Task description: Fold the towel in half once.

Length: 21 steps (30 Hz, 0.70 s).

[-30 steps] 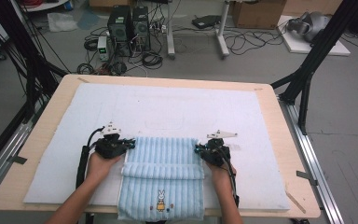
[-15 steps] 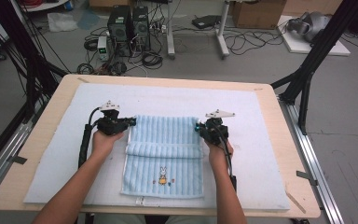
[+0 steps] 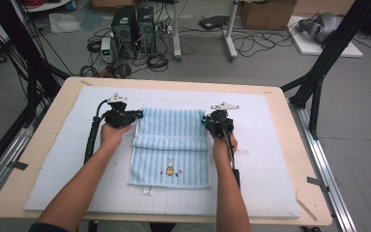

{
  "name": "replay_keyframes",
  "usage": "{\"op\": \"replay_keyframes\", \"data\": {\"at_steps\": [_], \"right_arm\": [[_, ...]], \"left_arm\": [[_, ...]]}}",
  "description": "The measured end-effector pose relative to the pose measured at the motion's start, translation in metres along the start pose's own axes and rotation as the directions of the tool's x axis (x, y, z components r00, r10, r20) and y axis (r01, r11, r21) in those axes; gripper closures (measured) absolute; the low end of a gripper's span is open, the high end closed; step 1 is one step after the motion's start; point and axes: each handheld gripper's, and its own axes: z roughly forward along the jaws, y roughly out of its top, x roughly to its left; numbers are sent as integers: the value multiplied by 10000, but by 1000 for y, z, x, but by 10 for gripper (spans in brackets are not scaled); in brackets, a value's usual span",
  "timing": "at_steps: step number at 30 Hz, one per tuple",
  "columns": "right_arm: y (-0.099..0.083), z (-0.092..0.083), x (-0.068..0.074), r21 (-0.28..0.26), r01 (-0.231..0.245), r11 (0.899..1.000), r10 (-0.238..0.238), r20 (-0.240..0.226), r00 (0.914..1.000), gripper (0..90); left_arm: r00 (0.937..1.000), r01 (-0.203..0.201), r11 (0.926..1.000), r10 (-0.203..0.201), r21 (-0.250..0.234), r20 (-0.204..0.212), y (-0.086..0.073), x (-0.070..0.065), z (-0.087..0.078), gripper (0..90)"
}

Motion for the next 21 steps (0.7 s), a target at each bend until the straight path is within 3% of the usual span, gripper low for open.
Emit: {"op": "replay_keyframes", "data": {"at_steps": [2, 5, 7, 8, 10, 15, 18, 21], "right_arm": [[2, 3, -1, -12, 87, 10000, -87, 61, 9999, 852], [1, 11, -1, 148, 64, 9999, -65, 130, 9999, 849], [-1, 16, 0, 296, 134, 9995, -145, 371, 9992, 773], [-2, 17, -1, 234, -124, 9996, 117, 302, 9995, 696], [-3, 16, -3, 91, -630, 9980, 630, -34, 9980, 623], [2, 4, -1, -128, -554, 9984, 547, -509, 9972, 561], [2, -5, 1, -347, -518, 9981, 486, -889, 9949, 541], [-1, -14, 4, -381, -274, 9989, 233, -1041, 9943, 521]], "left_arm": [[10000, 21, 10000, -21, -74, 8, -2, 2, 3, 857], [9999, 78, 9997, -80, 211, 86, -8, 6, 8, 846], [9995, 276, 9988, -281, 412, 130, -11, 8, 11, 718], [9993, 307, 9981, -318, 525, 208, -12, 9, 11, 657], [9993, 267, 9981, -281, 554, 255, -12, 9, 8, 627], [9963, 524, 9975, -555, 484, 649, -12, 11, -6, 525], [9952, 295, 9985, -336, 454, 922, -17, 7, -14, 520], [9933, 226, 9961, -320, 852, 1114, -24, 3, -18, 495]]}}
